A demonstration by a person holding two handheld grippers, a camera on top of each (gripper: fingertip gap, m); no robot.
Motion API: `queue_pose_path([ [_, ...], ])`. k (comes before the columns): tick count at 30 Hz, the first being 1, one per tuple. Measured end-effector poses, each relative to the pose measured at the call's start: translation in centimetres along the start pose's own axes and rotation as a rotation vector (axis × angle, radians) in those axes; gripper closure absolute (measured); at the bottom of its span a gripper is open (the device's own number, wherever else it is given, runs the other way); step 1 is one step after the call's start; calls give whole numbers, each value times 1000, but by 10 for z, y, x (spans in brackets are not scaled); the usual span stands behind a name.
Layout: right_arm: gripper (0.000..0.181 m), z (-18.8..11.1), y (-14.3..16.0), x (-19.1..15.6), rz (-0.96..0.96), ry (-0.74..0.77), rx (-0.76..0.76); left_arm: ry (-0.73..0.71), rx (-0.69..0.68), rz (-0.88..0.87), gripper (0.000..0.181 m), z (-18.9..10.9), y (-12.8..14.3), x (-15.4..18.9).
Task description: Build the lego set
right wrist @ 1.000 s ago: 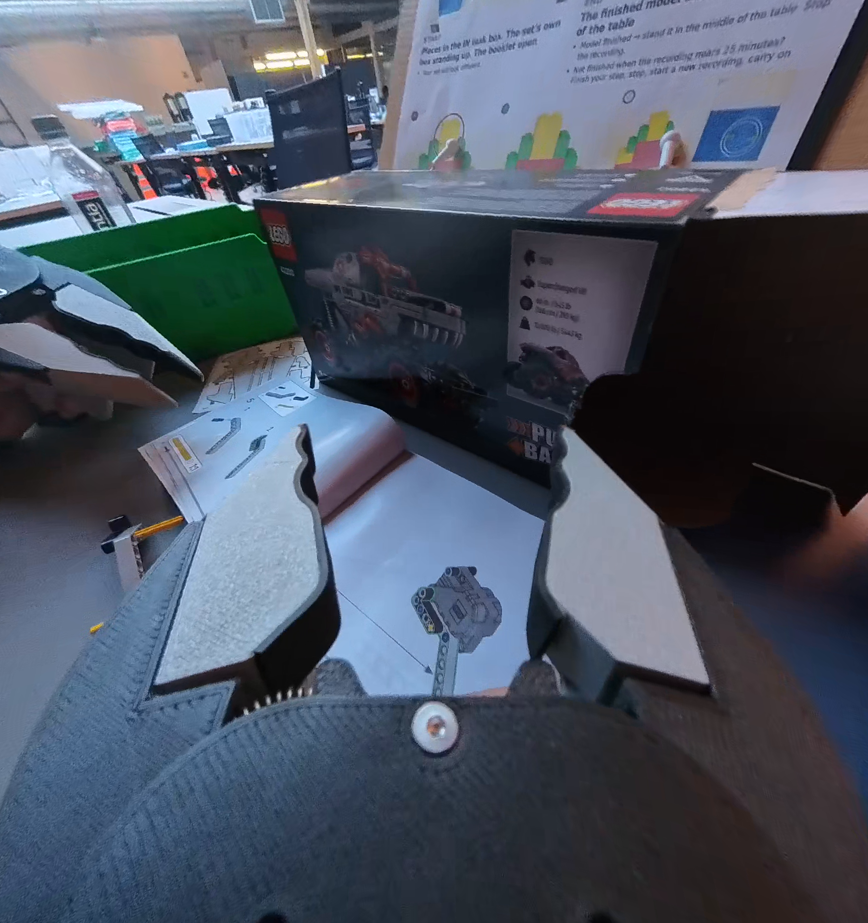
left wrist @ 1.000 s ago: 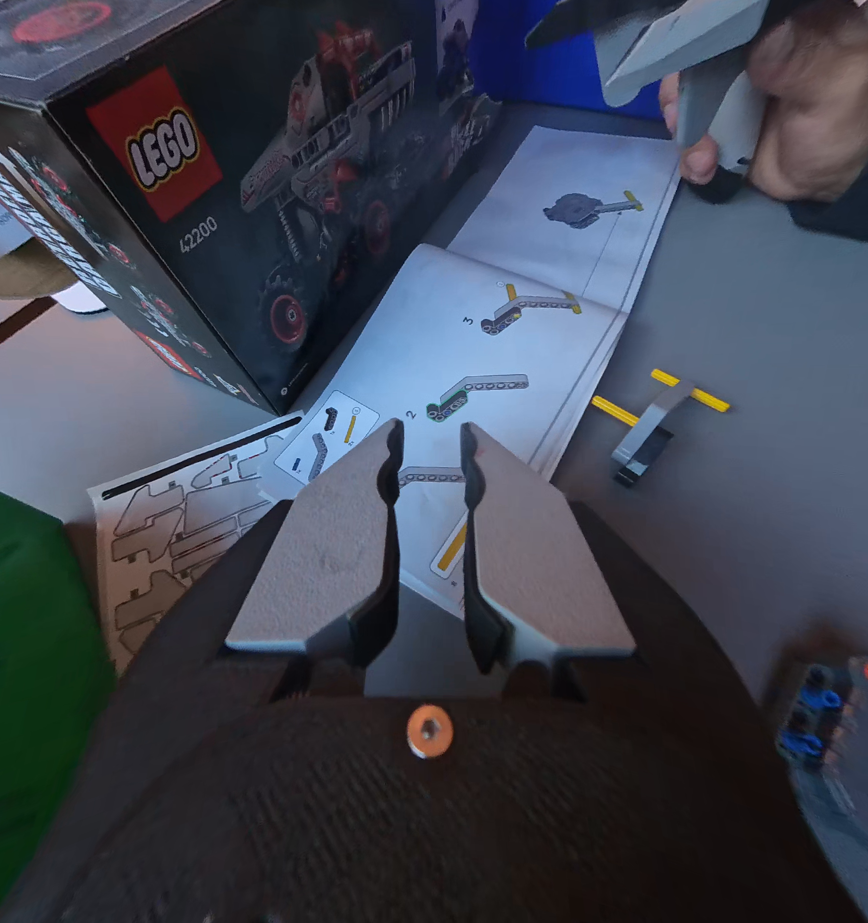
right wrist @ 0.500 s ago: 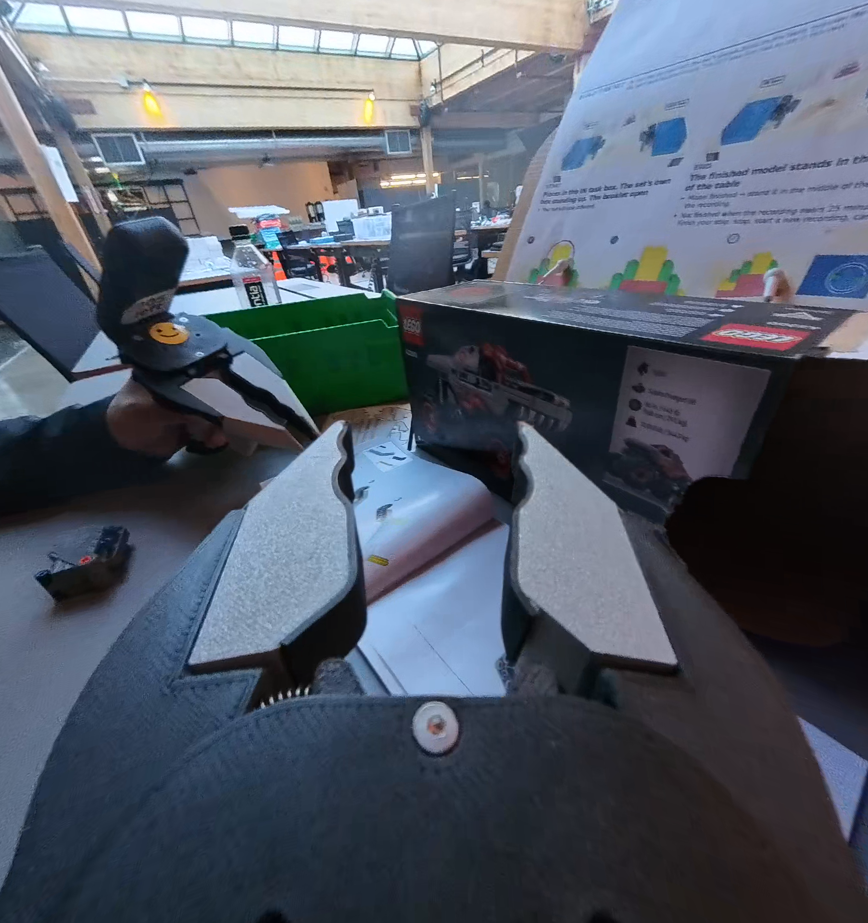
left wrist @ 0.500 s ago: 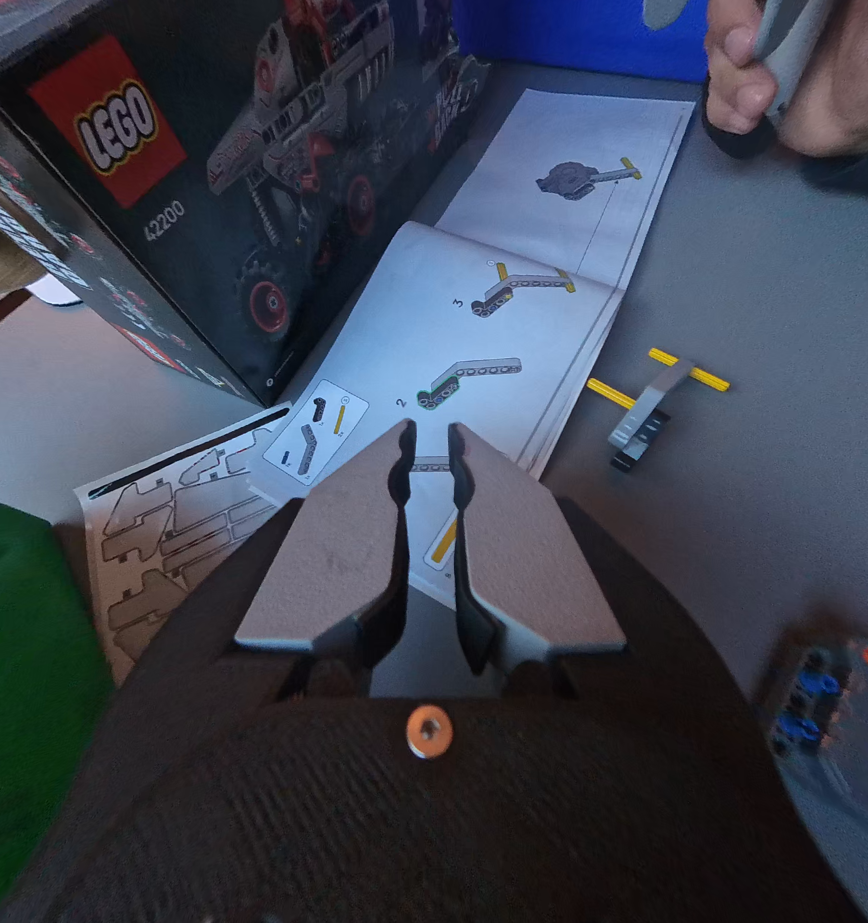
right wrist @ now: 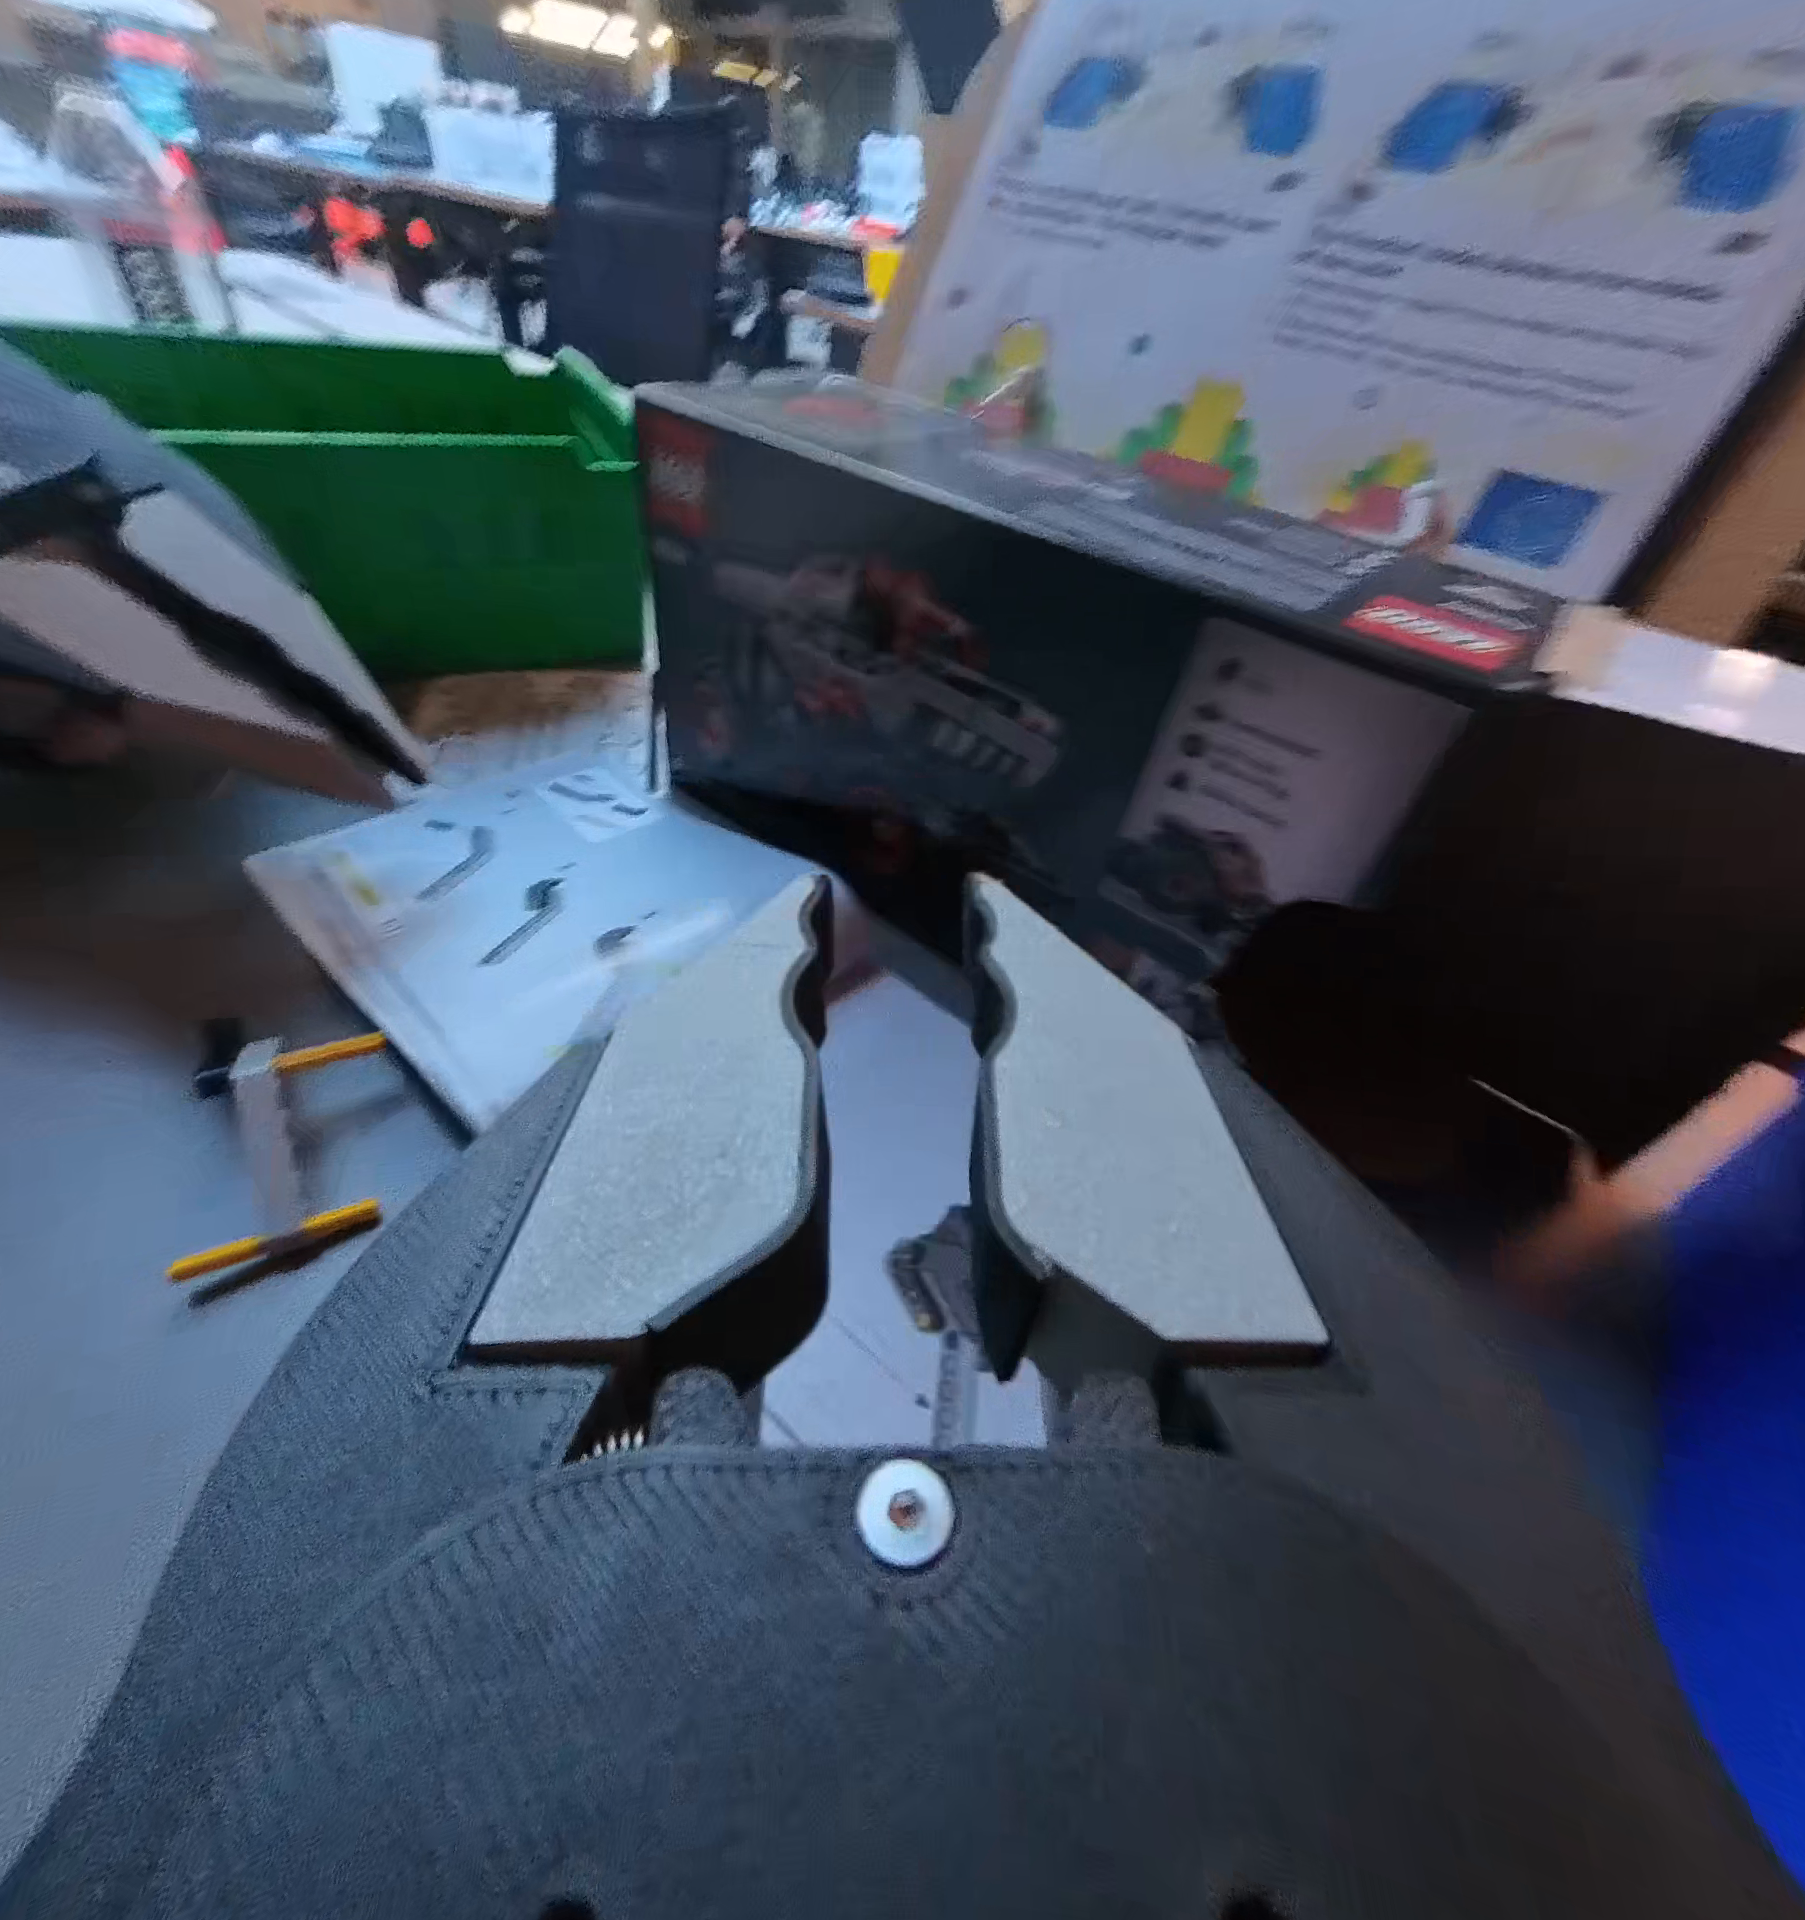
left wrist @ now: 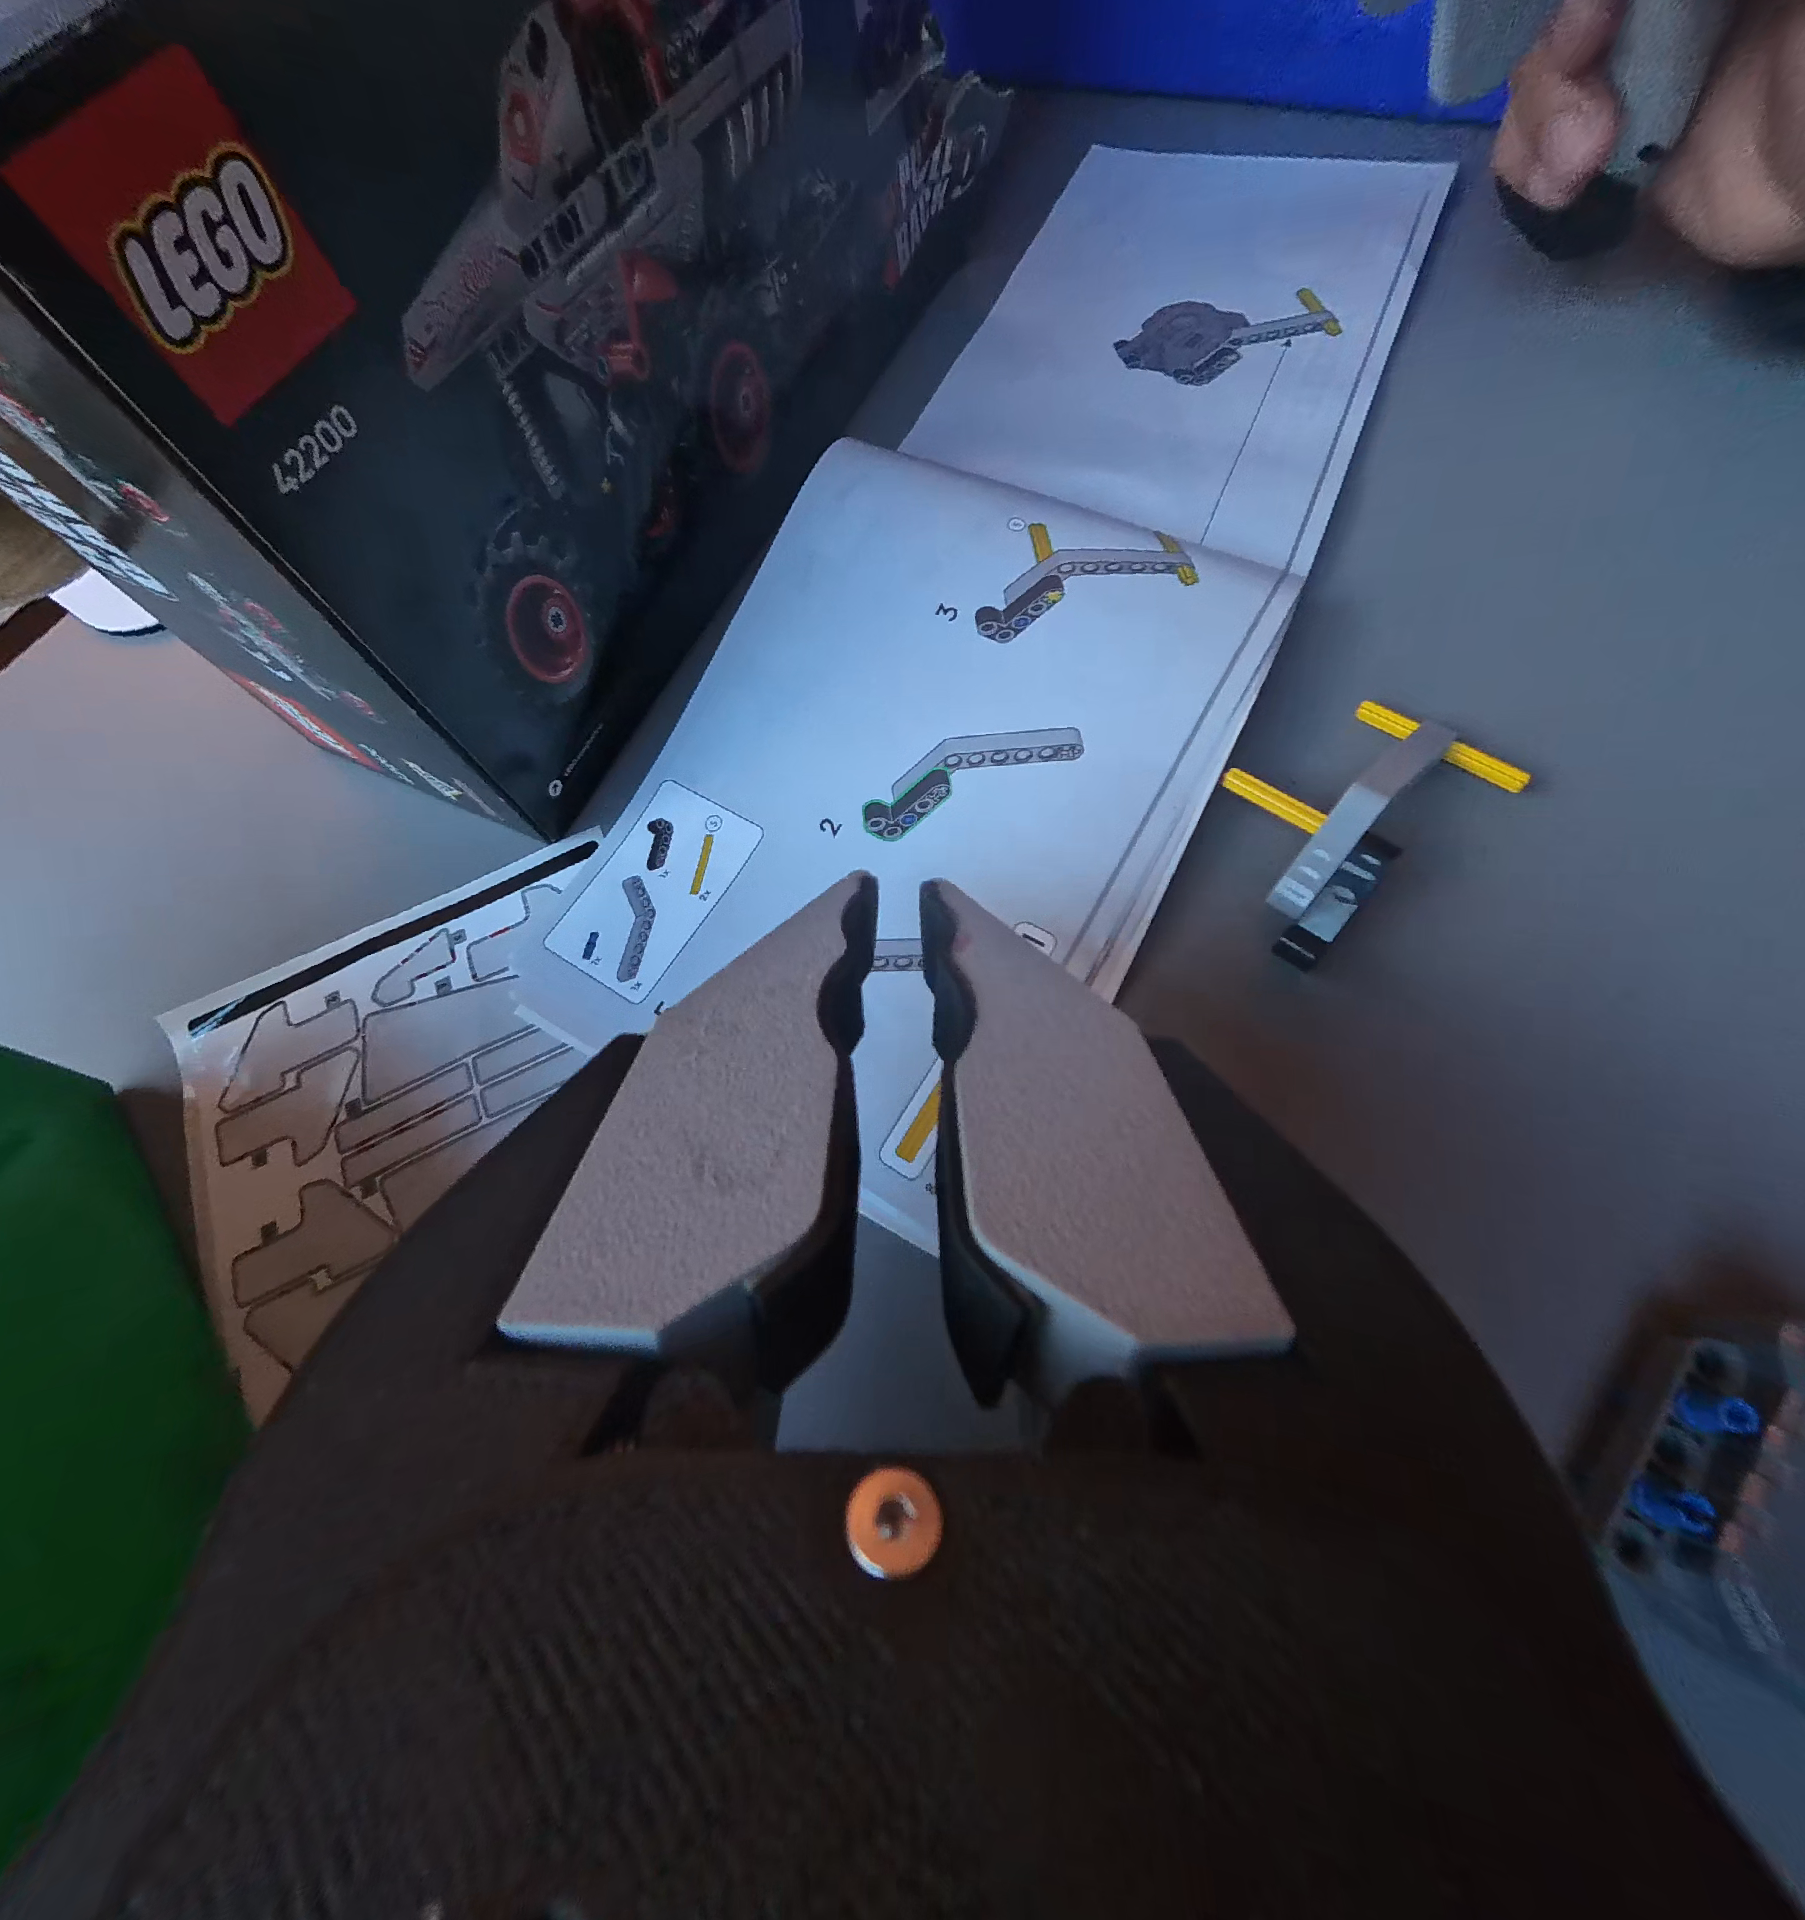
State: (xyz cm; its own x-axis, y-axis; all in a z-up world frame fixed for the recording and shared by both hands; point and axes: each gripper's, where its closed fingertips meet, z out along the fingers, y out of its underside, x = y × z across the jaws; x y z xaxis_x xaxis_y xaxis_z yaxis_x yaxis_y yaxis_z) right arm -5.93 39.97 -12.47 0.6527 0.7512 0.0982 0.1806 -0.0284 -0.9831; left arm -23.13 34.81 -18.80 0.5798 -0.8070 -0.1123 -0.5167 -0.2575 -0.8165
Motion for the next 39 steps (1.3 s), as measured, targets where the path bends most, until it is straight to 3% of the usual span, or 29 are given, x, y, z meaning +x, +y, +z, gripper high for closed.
queue_pose_path([
  [5, 166, -18, -18, 18, 53, 30, 109, -4, -2, 17, 179, 1, 0, 2],
  [12, 168, -12, -9, 7, 68, -34, 70, -3, -14, 23, 181, 3, 3, 2],
  [28, 168, 5, 13, -56, -153, -220, -71, -3, -26, 56, 181, 2, 2, 5],
  [32, 162, 2, 13, -88, -215, -340, -65, 60, 4, 131, 181, -7, -5, 21],
  [34, 152, 2, 8, -92, -234, -323, -51, 104, 5, 138, 181, -10, -7, 30],
  [39, 156, -5, -14, -55, -226, -122, 26, 55, -24, 150, 181, -5, -2, 25],
])
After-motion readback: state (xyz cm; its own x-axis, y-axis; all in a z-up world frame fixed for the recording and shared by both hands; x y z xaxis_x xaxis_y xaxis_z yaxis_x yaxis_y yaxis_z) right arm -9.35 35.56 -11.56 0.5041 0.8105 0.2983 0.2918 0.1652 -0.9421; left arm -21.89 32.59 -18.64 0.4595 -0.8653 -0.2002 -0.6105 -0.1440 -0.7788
